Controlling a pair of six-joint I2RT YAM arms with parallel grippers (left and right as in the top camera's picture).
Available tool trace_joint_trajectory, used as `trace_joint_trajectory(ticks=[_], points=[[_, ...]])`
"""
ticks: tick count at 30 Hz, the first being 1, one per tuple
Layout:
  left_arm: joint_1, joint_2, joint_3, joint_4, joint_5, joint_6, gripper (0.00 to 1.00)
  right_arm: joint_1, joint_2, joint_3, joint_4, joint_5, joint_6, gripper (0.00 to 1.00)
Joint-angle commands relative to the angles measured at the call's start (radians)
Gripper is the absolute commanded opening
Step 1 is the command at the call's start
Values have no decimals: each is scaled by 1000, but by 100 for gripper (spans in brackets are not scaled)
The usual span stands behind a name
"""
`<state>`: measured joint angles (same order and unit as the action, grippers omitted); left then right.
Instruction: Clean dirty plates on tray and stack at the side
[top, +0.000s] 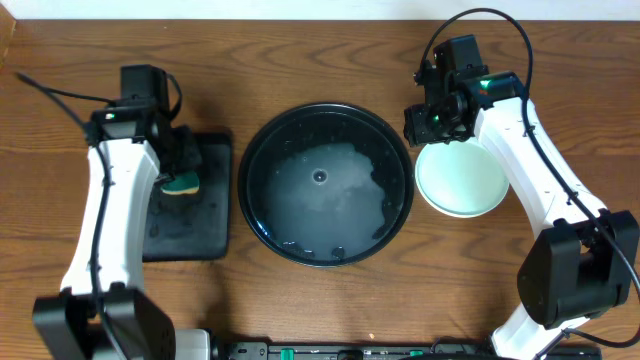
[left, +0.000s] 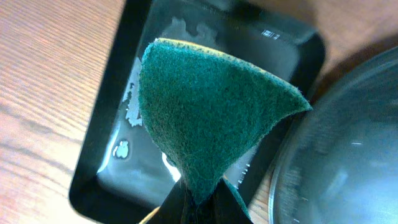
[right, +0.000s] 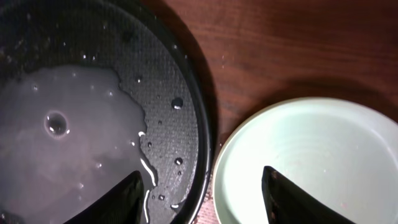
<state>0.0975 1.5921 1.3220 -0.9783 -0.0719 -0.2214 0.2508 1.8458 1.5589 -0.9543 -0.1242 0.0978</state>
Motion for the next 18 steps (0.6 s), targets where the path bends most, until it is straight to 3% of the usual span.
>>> trace_joint_trajectory(ticks=[1, 11, 13, 14, 18], points=[[5, 69, -57, 30, -25, 49, 7, -14, -13, 16, -12, -16, -10, 60], [5, 266, -75, 77, 39, 48, 9, -14, -13, 16, -27, -16, -10, 62], [5, 285, -75, 77, 39, 48, 17, -14, -13, 16, -27, -16, -10, 62], [5, 290, -75, 76, 39, 48, 28, -14, -13, 16, -27, -16, -10, 63], [5, 281, -68, 71, 39, 44, 55, -14, -13, 16, -28, -17, -10, 64]])
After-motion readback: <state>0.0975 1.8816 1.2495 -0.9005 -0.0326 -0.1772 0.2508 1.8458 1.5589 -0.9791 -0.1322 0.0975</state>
